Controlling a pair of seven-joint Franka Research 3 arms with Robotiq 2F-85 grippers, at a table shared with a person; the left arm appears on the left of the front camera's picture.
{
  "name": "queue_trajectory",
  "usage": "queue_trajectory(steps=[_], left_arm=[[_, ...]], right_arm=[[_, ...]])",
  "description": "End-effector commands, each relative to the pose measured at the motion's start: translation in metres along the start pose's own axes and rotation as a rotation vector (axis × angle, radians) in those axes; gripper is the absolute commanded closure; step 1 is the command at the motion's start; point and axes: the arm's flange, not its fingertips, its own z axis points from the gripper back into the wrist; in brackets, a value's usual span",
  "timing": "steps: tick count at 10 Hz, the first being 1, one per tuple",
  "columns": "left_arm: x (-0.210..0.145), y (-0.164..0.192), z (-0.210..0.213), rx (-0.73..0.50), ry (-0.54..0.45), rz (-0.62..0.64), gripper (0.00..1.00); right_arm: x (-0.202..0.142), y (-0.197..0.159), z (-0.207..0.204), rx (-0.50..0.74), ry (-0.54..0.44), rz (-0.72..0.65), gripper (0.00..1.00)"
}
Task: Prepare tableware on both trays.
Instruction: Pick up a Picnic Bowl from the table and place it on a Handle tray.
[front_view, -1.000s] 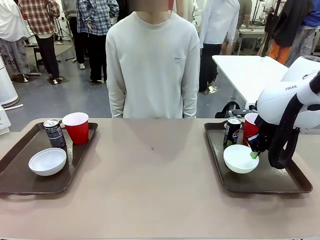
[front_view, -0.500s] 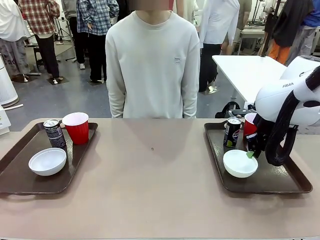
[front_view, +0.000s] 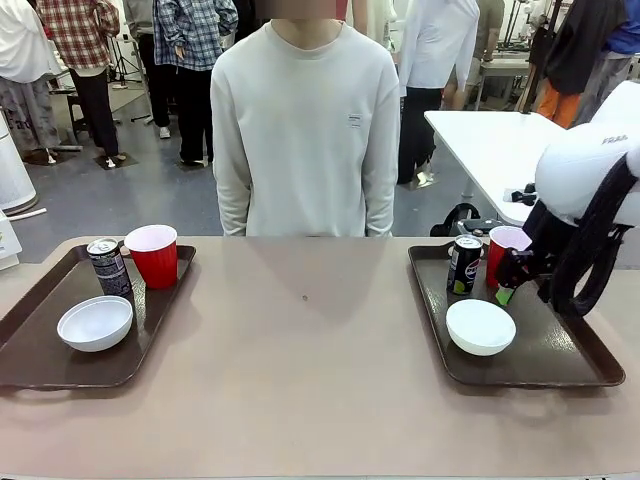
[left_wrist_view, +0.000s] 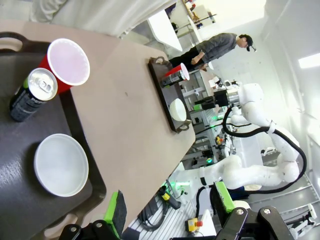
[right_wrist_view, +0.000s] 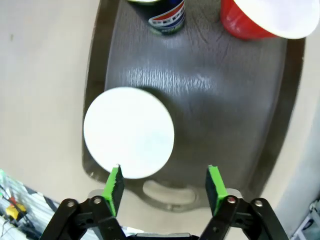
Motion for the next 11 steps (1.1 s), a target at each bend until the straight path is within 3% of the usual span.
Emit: queue_trajectory(steps=[1,3,4,11], left_arm=[[0.000,-0.001,0.000,-0.022,-0.012,-0.015,0.08],[0.000,-0.001,0.000,-0.022,-0.012,-0.015,0.08],[0.000,-0.001,0.000,-0.022,-0.012,-0.015,0.08],[0.000,-0.001,0.000,-0.022,-0.012,-0.015,0.08]], right_arm=[[-0.019,0.008,0.028,-0.049,0.074,-0.001,0.00],[-0.029,0.018,0.049,-0.081,0.095,0.062,0.00],[-0.021,0.008,0.027,-0.029,0.061,0.023,0.00],[-0.021,0.008,0.027,-0.029,0.061,0.023,0.00]])
